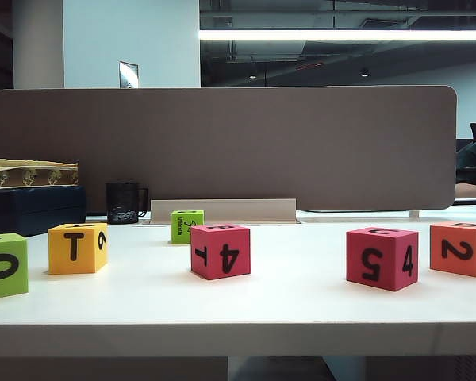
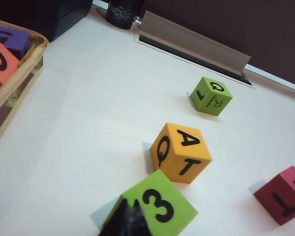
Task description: Select the appropriate blocks from the scattered letter blocks on the table and arrange them in a row to spell out "ABCD".
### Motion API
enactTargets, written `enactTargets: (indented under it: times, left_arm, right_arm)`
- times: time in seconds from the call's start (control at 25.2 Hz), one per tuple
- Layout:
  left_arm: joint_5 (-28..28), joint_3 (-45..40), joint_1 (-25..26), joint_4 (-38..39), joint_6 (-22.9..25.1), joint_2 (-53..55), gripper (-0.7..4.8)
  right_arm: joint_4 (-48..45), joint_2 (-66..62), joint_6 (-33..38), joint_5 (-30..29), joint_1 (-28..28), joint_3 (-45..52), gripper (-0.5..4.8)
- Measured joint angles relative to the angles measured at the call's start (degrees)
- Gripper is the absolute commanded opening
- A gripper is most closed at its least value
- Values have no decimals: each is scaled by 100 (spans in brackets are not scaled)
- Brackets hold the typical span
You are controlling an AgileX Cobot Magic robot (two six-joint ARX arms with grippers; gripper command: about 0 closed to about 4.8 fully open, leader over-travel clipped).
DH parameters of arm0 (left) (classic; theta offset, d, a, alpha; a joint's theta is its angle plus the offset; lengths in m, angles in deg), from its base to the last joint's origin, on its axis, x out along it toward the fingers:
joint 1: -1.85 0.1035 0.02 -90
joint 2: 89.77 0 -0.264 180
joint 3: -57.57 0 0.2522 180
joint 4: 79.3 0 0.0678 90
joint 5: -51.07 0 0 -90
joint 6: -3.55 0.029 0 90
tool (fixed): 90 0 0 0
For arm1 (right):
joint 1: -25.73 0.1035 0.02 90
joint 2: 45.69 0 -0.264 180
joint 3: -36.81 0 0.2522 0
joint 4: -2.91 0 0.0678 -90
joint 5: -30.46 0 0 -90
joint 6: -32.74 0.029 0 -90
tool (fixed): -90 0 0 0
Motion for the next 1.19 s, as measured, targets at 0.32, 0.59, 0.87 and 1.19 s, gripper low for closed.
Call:
enactTargets:
  times: [0.32, 0.59, 0.87, 1.19]
  left_arm:
    - [-367, 225, -2, 85, -280, 4, -6]
    - [-367, 852, -2, 74, -280, 2, -6]
    - [-367, 1469, -2, 195, -258, 225, -6]
    - [-520, 2153, -2, 398, 96, 1008, -6]
  right_arm:
    - [151, 0, 798, -129, 0, -369, -2]
    - [162, -7, 817, -129, 0, -1235, -2]
    - [415, -654, 815, -144, 2, -2059, -2]
    - [697, -1982, 774, -566, 2, -2938, -2]
